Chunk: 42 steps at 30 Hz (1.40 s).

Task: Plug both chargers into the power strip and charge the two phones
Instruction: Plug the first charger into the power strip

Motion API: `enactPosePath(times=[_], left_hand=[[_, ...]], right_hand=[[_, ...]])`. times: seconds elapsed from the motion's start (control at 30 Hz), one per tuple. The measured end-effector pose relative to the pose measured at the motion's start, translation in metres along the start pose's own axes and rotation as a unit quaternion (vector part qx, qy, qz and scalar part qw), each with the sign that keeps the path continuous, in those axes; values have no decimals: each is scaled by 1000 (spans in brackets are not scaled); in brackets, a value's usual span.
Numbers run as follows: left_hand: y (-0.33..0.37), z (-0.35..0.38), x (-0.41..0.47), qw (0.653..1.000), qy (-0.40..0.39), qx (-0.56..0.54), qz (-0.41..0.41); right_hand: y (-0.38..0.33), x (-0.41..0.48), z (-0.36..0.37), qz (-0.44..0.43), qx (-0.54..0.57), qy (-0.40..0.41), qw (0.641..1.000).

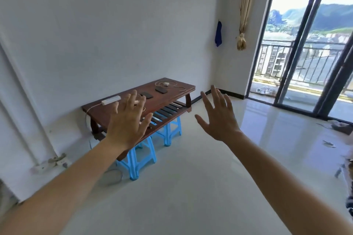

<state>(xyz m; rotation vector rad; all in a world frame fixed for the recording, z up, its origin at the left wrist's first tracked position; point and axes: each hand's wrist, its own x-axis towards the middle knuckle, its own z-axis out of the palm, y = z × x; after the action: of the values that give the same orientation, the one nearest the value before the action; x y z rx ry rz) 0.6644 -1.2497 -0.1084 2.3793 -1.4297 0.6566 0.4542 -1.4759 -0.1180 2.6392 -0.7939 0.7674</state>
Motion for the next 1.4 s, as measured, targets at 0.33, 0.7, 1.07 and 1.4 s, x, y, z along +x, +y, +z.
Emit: enactPosePath(times=[0.33, 0.7, 1.07, 1.4], left_hand=[[-79, 171, 205, 997, -41, -9, -63], [-105, 341, 431, 993, -102, 22, -47], [-212, 445, 510, 948, -199, 99, -228], [-370, 492, 491, 904, -217, 109, -352]], right_hand=[[28, 198, 195, -117, -2, -69, 991], [136, 401, 368, -69, 47, -88, 993], [90, 614, 558, -155, 148, -152, 965], [-86, 710, 657, -294, 179, -205, 916]])
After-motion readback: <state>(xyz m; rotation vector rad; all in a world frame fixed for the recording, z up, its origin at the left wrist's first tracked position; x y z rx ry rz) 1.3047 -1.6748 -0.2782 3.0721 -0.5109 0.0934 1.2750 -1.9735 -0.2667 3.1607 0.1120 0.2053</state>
